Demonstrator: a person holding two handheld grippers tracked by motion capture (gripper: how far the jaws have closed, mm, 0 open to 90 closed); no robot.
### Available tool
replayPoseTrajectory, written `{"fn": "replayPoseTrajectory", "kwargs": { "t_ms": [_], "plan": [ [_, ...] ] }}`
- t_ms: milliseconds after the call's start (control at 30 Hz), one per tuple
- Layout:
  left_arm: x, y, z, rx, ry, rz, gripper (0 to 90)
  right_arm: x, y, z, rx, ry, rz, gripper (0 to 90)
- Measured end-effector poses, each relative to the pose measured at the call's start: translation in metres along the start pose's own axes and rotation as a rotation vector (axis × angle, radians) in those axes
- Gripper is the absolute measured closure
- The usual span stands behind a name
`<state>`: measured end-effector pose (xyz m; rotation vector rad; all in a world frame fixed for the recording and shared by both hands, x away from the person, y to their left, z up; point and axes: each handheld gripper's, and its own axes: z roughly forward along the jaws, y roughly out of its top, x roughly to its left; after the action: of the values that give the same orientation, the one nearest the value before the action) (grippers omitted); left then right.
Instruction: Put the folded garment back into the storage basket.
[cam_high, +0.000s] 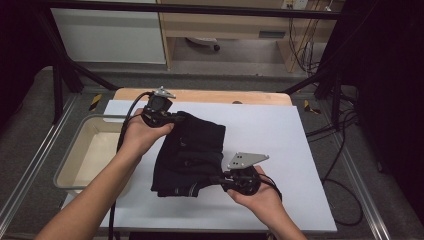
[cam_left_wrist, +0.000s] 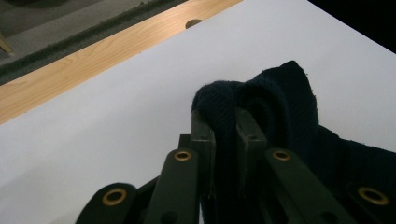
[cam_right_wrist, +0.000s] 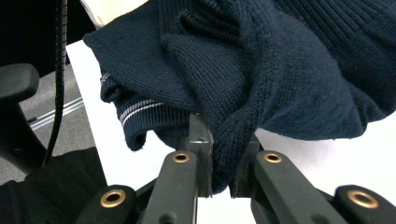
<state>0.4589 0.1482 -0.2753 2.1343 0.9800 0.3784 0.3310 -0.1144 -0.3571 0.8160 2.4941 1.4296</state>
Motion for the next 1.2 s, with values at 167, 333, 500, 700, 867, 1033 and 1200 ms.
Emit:
{"fn": "replayPoseTrajectory", "kwargs": {
  "t_ms": [167,333,500,700,867,1033,1200],
  "plan": [
    [0.006,-0.001,-0.008,-0.004,0.005,-0.004,80.4,0.001,0.006,0.005,-0.001,0.013,-0.001,83.0],
    [0.012,-0.003,-0.015,-0.009,0.01,-0.006,80.5,0.002,0.013,0.01,-0.001,0.023,-0.004,83.0],
    [0.018,-0.006,-0.021,-0.024,0.01,-0.017,80.5,0.002,0.018,0.015,-0.004,0.034,-0.004,83.0],
    [0.023,-0.009,-0.026,-0.021,0.016,-0.022,80.5,0.002,0.022,0.021,-0.005,0.052,-0.001,83.0],
    [0.028,-0.013,-0.032,-0.031,0.02,-0.032,80.5,0.003,0.027,0.025,-0.001,0.066,-0.008,83.0],
    [0.032,-0.015,-0.038,-0.038,0.028,-0.045,80.5,0.005,0.032,0.03,-0.003,0.07,-0.02,83.0],
    [0.035,-0.016,-0.043,-0.044,0.032,-0.043,80.6,0.006,0.036,0.034,-0.004,0.072,-0.027,83.0]
  ]
}}
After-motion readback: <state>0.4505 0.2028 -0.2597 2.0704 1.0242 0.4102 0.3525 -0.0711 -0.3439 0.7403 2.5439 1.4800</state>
